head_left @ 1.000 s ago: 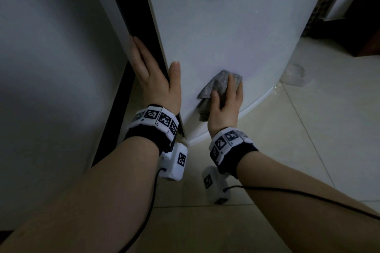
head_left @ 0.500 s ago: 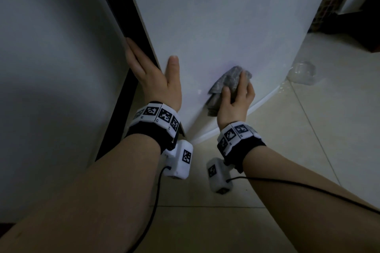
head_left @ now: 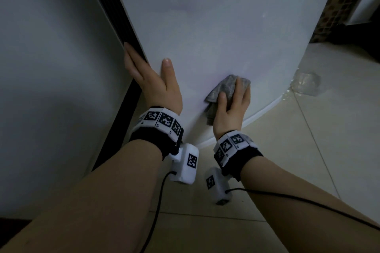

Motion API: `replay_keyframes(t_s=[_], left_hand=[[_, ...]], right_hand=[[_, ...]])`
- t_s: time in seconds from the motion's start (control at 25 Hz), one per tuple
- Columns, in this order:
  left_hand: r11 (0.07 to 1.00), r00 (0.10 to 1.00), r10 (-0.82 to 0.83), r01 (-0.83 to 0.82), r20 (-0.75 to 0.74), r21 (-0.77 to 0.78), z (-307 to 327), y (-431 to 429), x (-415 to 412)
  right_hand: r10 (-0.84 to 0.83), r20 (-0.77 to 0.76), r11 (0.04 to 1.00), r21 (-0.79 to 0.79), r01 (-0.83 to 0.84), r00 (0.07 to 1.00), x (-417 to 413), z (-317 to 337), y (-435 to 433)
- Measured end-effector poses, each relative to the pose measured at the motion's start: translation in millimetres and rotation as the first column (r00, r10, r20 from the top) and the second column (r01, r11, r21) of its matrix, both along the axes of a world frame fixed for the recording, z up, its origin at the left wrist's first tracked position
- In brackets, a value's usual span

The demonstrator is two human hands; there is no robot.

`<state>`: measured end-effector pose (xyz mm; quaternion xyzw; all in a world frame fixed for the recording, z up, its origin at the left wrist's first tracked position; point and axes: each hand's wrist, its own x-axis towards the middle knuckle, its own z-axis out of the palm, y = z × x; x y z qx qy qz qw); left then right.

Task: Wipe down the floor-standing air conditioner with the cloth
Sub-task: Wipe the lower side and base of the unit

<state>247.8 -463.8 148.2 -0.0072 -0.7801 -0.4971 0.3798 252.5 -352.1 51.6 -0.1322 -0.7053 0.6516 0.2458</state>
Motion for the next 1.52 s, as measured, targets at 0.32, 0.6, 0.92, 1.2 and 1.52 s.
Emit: replay_keyframes(t_s=[0.32,0.6,0.92,1.2,1.52], left_hand=[[0.999,0.999,0.037,-0.037,0.001,0.026,1,5,1],[0.994,0.991,0.11,-0.112,-0.078,-0.015,6,16,4],[0.984,0.987,0.149,-0.153,-0.054,-0.088,12,26,11],[0.923,0.94,0.319,-0.336,-0.119,-0.187,14,42,14],[0.841,0.885,0.462,-0.458,-0.058,-0.289,13,49,6]], right_hand=[[-0.06,0.027,0.998,-0.007,0.06,0.998,-13,-4,12],[-0.075,0.01,0.997,-0.014,0.075,0.997,-23,-3,34],[-0.141,-0.027,0.987,-0.076,0.139,0.99,-26,-6,44],[-0.138,0.032,0.99,0.035,0.137,0.99,-29,-14,61],[-0.075,0.033,0.997,-0.011,0.076,0.997,-31,-10,61]])
